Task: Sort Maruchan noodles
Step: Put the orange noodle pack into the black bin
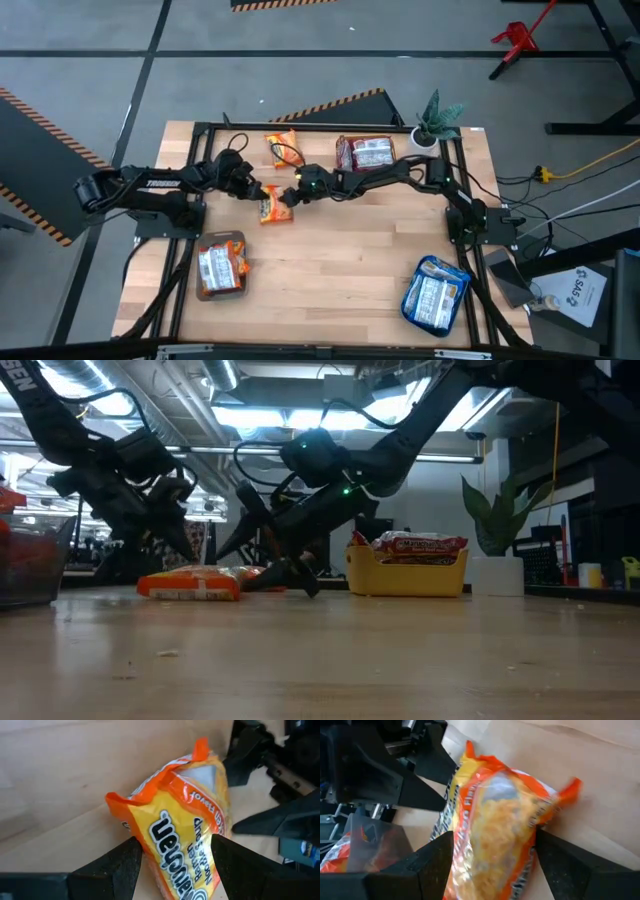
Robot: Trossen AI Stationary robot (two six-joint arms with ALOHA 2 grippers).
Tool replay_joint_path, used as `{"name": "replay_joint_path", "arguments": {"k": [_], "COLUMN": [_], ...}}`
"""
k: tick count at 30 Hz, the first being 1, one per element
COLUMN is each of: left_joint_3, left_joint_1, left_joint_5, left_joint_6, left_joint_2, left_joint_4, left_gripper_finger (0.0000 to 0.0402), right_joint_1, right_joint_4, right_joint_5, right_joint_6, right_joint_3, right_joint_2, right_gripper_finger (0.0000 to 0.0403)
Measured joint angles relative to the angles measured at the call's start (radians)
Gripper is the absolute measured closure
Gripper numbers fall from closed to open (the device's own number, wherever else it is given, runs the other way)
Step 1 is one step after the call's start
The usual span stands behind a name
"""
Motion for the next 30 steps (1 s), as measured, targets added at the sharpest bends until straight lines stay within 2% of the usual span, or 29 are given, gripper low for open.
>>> {"name": "replay_joint_path", "arguments": {"k": [6,12,23,30], "left_joint_3": [0.000,0.000,-0.002,-0.004], "left_joint_1": [-0.057,-0.078,-0.078,-0.077], "left_joint_5": [-0.063,-0.091,-0.017,0.080], "left_joint_6": [-0.014,-0.037,-0.152,-0.261], "left_joint_2": [0.000,0.000,0.001,-0.028], "left_joint_4": [0.005,0.015,0.050,0.062], "left_gripper_finger": [0.0170,0.0170,0.0178,0.0182], "right_joint_1": [0.011,0.015,0.015,0.015], "right_joint_4": [-0.038,-0.195,-0.185,-0.176], "right_joint_5": [-0.021,-0.025,-0.103,-0.175], "right_joint_6": [-0.033,-0.091,-0.107,-0.101], "right_joint_3": [0.102,0.174,0.175,0.173], "right_joint_2": [0.052,0.061,0.056,0.047], "right_gripper_finger": [0.0136,0.0157,0.0265,0.0283]}}
